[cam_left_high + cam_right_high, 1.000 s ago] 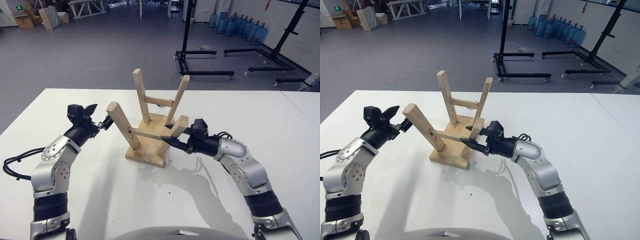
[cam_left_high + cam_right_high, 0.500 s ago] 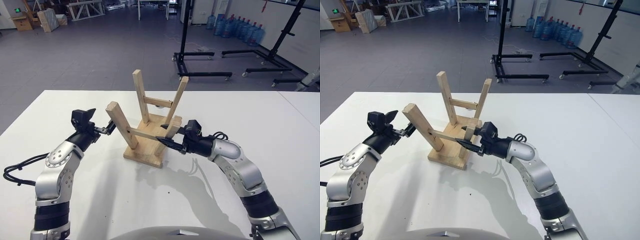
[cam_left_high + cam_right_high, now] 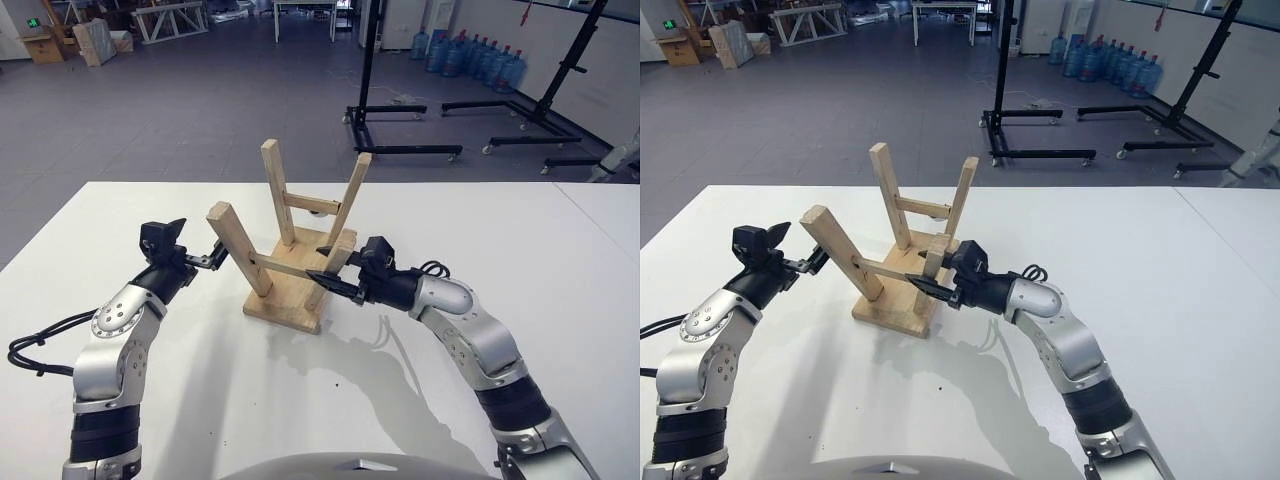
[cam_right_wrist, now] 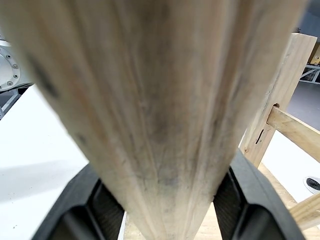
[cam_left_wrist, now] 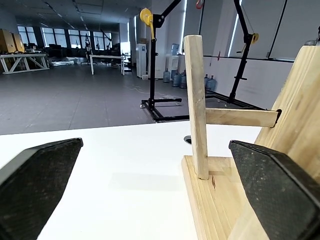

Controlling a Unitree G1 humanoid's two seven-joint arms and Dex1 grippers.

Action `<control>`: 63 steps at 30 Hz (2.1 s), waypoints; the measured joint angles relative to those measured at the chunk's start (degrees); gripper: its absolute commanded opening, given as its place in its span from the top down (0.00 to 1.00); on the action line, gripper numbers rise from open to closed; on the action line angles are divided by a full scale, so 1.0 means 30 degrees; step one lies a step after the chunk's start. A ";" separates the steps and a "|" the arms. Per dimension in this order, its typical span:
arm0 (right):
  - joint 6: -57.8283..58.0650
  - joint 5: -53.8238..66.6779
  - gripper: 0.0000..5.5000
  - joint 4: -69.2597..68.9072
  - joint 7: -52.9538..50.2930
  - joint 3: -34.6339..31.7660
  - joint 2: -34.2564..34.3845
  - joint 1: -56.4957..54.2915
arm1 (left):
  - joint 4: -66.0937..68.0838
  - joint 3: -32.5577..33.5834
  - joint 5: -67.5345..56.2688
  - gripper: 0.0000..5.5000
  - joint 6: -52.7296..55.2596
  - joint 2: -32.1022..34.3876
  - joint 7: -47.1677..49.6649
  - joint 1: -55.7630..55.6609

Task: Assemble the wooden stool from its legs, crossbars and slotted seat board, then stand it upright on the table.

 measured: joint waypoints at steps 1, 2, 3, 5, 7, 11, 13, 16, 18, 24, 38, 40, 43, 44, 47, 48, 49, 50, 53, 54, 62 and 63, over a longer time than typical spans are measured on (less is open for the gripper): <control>0.0999 -0.0269 0.51 0.0538 -0.0354 0.0388 0.0198 0.0062 | 0.0042 -0.0492 -0.0029 0.02 0.0002 -0.0126 -0.0119 -0.0057; 0.1650 -0.0420 0.48 0.0995 -0.0374 0.0760 0.0158 0.0383 | 0.0209 -0.0665 -0.0034 0.02 0.0008 -0.0262 -0.0181 -0.0048; 0.1922 -0.0564 0.44 0.1293 -0.0341 0.1133 0.0216 0.0678 | 0.0433 -0.0798 -0.0037 0.02 0.0005 -0.0291 -0.0201 -0.0057; 0.2234 -0.0577 0.39 0.1386 -0.0272 0.1217 0.0300 0.0722 | 0.0770 -0.0908 -0.0036 0.02 0.0002 -0.0292 -0.0213 -0.0107; 0.2291 -0.0577 0.34 0.1456 -0.0228 0.1158 0.0302 0.0723 | 0.0897 -0.0928 -0.0036 0.02 -0.0043 -0.0293 -0.0214 -0.0124; 0.2303 -0.0580 0.23 0.1601 0.0055 0.1056 0.0383 0.0706 | 0.1436 -0.1075 0.0051 0.02 -0.0314 -0.0256 -0.0228 -0.0355; 0.2246 -0.0589 0.23 0.1710 0.0447 0.0959 0.0253 0.0681 | 0.2132 -0.1019 0.0203 0.02 -0.0570 -0.0147 -0.0238 -0.0693; 0.1732 -0.0595 0.23 0.2135 0.1433 0.0087 -0.1046 0.0700 | 0.3323 0.0156 0.0243 0.02 -0.0795 0.0792 -0.0275 -0.1272; 0.1402 -0.0567 0.23 0.2436 0.2236 -0.0648 -0.1983 0.0742 | 0.3915 0.1087 0.0183 0.02 -0.1039 0.1707 -0.0469 -0.1420; 0.0111 -0.0204 0.23 0.5089 0.4140 -0.3488 -0.4096 0.0289 | 0.4248 0.4580 -0.2892 0.02 0.0713 0.5376 -0.3940 -0.0855; 0.2943 0.0579 0.23 0.2599 0.1268 -0.2116 -0.0107 -0.0781 | -0.1105 0.0468 -0.6956 0.02 0.4083 0.3048 -0.4244 -0.0984; 0.3537 0.0754 0.23 0.1594 0.1035 -0.1339 0.0529 -0.0447 | -0.0128 -0.0447 -0.6125 0.02 0.3500 0.1715 -0.3060 -0.2573; 0.3966 0.0883 0.23 0.0301 0.0798 -0.0389 0.1042 -0.0023 | 0.1385 -0.1078 -0.5154 0.02 0.2745 0.0714 -0.2271 -0.4247; 0.4143 0.0760 0.23 -0.0200 0.0571 0.0019 0.1044 0.0016 | 0.2289 -0.1215 -0.4888 0.02 0.2398 0.0399 -0.2223 -0.4913; 0.4826 0.0696 0.23 -0.1565 0.0471 0.0227 0.0639 -0.0098 | 0.4410 -0.1440 -0.4219 0.02 0.1534 0.0065 -0.2563 -0.6269; 0.5243 0.0777 0.23 -0.2352 0.0649 -0.0062 -0.0146 -0.0379 | 0.5244 -0.1585 -0.3834 0.02 0.1146 0.0055 -0.2779 -0.6614; 0.5660 0.1000 0.23 -0.3167 0.1014 -0.0760 -0.1177 -0.0767 | 0.6030 -0.1714 -0.3558 0.02 0.0859 0.0063 -0.3061 -0.6746; 0.6138 0.1530 0.23 -0.3839 0.1392 -0.1451 -0.2000 -0.0927 | 0.6556 -0.1783 -0.3404 0.02 0.0637 0.0054 -0.3343 -0.6802; 0.7991 0.4558 0.23 -0.6329 0.2737 -0.5091 -0.5136 -0.1728 | 0.8195 -0.1825 -0.2999 0.02 0.0097 0.0184 -0.4273 -0.7282; 0.8454 0.5720 0.23 -0.6772 0.2836 -0.6365 -0.5708 -0.2493 | 0.8622 -0.1823 -0.2941 0.02 -0.0045 0.0219 -0.4630 -0.7485; 0.9734 1.3359 0.23 -0.2326 -0.0208 -1.2116 -0.5817 -0.9234 | 1.2960 -0.2827 -0.2535 0.02 -0.0639 -0.0235 -0.8483 -1.0984; 0.9701 1.3339 0.23 -0.1820 -0.0052 -1.2120 -0.5856 -0.9146 | 1.3506 -0.2866 -0.2539 0.02 -0.0693 -0.0405 -0.8870 -1.1405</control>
